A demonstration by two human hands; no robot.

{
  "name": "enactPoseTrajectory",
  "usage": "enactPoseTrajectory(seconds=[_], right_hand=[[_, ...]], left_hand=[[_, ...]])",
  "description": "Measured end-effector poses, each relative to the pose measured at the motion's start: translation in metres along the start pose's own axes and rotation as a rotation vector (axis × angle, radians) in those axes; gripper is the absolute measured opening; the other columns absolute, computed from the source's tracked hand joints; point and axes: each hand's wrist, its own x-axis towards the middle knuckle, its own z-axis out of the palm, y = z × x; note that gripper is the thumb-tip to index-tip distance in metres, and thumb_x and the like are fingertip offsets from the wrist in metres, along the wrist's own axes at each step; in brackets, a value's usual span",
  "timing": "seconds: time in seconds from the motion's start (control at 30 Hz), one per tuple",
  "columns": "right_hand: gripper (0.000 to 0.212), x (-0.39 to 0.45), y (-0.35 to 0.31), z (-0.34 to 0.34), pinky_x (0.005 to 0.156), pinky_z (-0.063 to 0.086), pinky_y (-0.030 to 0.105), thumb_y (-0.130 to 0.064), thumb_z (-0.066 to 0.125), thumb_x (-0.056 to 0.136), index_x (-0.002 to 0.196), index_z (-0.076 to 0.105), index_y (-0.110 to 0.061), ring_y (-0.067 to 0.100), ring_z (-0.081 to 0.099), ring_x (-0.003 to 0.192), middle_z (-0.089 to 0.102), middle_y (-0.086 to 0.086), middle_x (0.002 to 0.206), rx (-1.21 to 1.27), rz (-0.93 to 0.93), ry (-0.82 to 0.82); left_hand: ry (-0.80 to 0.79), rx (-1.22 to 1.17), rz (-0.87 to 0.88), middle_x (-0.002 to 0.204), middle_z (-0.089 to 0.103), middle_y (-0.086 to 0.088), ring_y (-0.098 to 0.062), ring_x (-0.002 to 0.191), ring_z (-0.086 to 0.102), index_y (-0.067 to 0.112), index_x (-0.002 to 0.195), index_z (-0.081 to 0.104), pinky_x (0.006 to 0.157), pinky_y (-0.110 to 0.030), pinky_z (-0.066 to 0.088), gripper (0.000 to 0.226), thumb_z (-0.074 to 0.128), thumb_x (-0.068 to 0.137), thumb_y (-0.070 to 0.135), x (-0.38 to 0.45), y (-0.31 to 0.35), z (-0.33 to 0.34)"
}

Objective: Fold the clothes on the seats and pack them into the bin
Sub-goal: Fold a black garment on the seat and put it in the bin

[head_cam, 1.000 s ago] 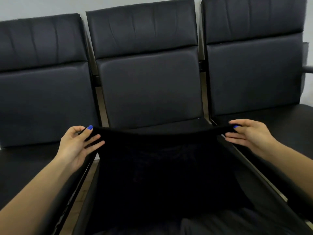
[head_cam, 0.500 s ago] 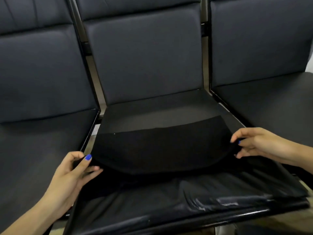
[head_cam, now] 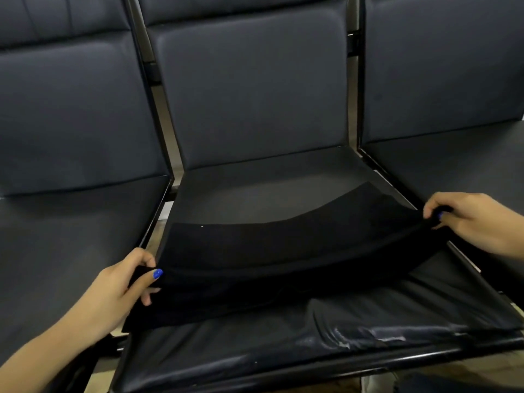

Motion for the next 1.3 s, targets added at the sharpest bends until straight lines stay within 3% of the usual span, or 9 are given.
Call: enactPoseTrajectory(seconds=[0.17, 0.3, 0.47, 0.6, 0.8, 0.9, 1.03, 1.13, 1.3], right_hand=[[0.062, 0.002, 0.001, 0.000, 0.076, 0.040, 0.016, 0.007, 0.052, 0.085, 0.082, 0.051, -0.055, 0.013, 0.058, 0.079, 0.063, -0.005, 0.080, -0.023, -0.069, 0.025], [0.050, 0.001, 0.002, -0.004, 0.068, 0.041, 0.014, 0.006, 0.056, 0.085, 0.076, 0.058, -0.043, 0.003, 0.057, 0.079, 0.063, -0.008, 0.065, -0.010, -0.077, 0.019], [0.057, -0.005, -0.004, -0.014, 0.058, 0.042, 0.009, 0.004, 0.065, 0.079, 0.082, 0.057, -0.052, 0.000, 0.057, 0.052, 0.058, -0.013, 0.045, -0.027, -0.059, -0.087], [0.060, -0.005, -0.002, -0.014, 0.066, 0.043, 0.005, 0.002, 0.073, 0.073, 0.076, 0.060, -0.057, -0.006, 0.062, 0.062, 0.069, -0.015, 0.065, -0.054, -0.060, -0.149], [0.059, 0.000, 0.002, -0.015, 0.070, 0.046, 0.009, -0.006, 0.078, 0.072, 0.077, 0.060, -0.062, -0.008, 0.061, 0.076, 0.068, -0.014, 0.086, -0.119, -0.084, -0.275], [0.062, -0.001, 0.002, -0.013, 0.071, 0.041, 0.009, -0.010, 0.079, 0.072, 0.083, 0.054, -0.066, 0.000, 0.058, 0.084, 0.058, -0.014, 0.092, -0.174, -0.080, -0.351], [0.069, 0.003, 0.004, -0.010, 0.070, 0.036, 0.005, -0.011, 0.076, 0.075, 0.082, 0.046, -0.073, 0.001, 0.052, 0.080, 0.053, -0.011, 0.091, -0.226, -0.074, -0.342], [0.072, 0.004, 0.007, -0.013, 0.069, 0.036, 0.003, -0.006, 0.075, 0.074, 0.076, 0.048, -0.073, 0.001, 0.052, 0.079, 0.054, -0.012, 0.088, -0.220, -0.050, -0.304], [0.076, 0.003, 0.009, -0.017, 0.072, 0.038, 0.004, 0.003, 0.070, 0.074, 0.067, 0.053, -0.071, 0.001, 0.056, 0.077, 0.055, -0.015, 0.086, -0.195, -0.026, -0.301]], left_hand=[[0.084, -0.239, -0.032, 0.065, 0.066, -0.009, -0.024, 0.063, 0.068, 0.031, 0.074, 0.060, 0.073, -0.043, 0.055, 0.018, 0.074, 0.080, 0.022, 0.002, -0.001, 0.000], [0.158, -0.276, 0.024, 0.070, 0.069, -0.005, -0.022, 0.064, 0.068, 0.027, 0.073, 0.064, 0.070, -0.029, 0.054, 0.029, 0.070, 0.078, -0.001, 0.006, 0.004, -0.001], [-0.028, -0.342, -0.025, 0.079, 0.073, -0.003, -0.017, 0.075, 0.070, 0.025, 0.070, 0.069, 0.074, -0.019, 0.055, 0.044, 0.087, 0.046, 0.058, -0.008, 0.009, -0.004], [-0.093, -0.147, 0.023, 0.091, 0.072, 0.007, -0.014, 0.092, 0.069, 0.035, 0.078, 0.070, 0.082, -0.017, 0.052, 0.042, 0.083, 0.065, -0.002, -0.014, -0.010, 0.002], [-0.187, 0.238, 0.233, 0.104, 0.058, 0.029, 0.011, 0.095, 0.057, 0.058, 0.105, 0.053, 0.087, -0.006, 0.041, 0.053, 0.074, 0.062, 0.036, -0.012, -0.008, 0.003], [-0.048, 0.415, 0.204, 0.104, 0.051, 0.024, -0.004, 0.093, 0.054, 0.048, 0.109, 0.048, 0.085, -0.028, 0.046, 0.054, 0.072, 0.061, 0.051, -0.013, -0.019, 0.016], [-0.056, 0.077, -0.306, 0.092, 0.049, 0.000, -0.022, 0.081, 0.054, 0.024, 0.088, 0.049, 0.071, -0.025, 0.049, 0.052, 0.084, 0.062, -0.003, -0.013, -0.007, 0.013], [-0.102, -0.163, -0.377, 0.073, 0.057, -0.018, -0.019, 0.052, 0.049, 0.006, 0.086, 0.048, 0.044, -0.017, 0.044, 0.042, 0.069, 0.066, -0.025, -0.009, -0.006, 0.005], [0.026, -0.332, -0.521, 0.085, 0.058, -0.015, -0.028, 0.055, 0.047, 0.012, 0.091, 0.052, 0.046, -0.027, 0.037, 0.045, 0.053, 0.072, -0.029, -0.003, -0.024, -0.011]])
